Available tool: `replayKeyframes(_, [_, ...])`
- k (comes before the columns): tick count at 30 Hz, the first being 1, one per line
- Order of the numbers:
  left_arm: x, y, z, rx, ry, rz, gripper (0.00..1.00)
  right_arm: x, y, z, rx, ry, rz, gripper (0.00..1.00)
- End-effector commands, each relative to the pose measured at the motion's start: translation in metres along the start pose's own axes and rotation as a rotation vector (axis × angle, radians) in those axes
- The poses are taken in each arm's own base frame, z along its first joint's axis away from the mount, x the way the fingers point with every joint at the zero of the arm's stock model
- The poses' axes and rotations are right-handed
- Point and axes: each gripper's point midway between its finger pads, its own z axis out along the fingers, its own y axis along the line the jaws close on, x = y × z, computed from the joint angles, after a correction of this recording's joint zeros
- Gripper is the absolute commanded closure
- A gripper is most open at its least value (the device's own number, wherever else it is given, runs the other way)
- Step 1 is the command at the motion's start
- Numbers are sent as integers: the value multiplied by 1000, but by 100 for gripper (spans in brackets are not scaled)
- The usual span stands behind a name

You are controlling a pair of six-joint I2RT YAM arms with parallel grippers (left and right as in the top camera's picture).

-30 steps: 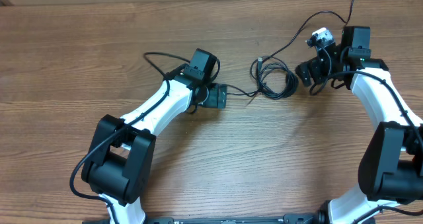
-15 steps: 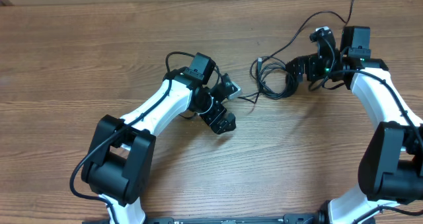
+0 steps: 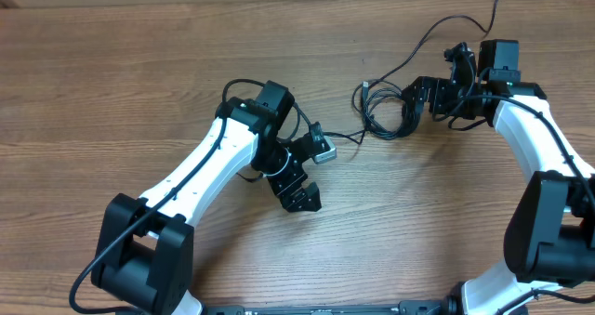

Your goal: Untangle cables

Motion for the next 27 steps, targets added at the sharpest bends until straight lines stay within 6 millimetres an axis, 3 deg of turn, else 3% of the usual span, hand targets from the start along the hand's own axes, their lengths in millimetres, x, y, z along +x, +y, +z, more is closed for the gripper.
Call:
replayKeyframes(1, [-5,-2,-3,3,-30,50,1,-3,-1,0,9,-7,12,1])
replayKeyframes(7, [-33,12,-10,-58,-126,46,0,0,-15,4,75,4,17,12])
replayKeyframes(11, [-62,22,-24,-114,-225,25,1,11,-33,21,131,48,26,11])
replayKeyframes(15, [-80,42,-38,-227,-273,-34,1,28,-42,41,132,112,49,9])
replayKeyframes(21, [-88,81,-61,-431,-324,-196,1,38,-35,54,179,154,-17,10])
replayKeyframes(27, [-87,100,-76,-471,-382,-307,1,44,-24,69,328,184,-189,6])
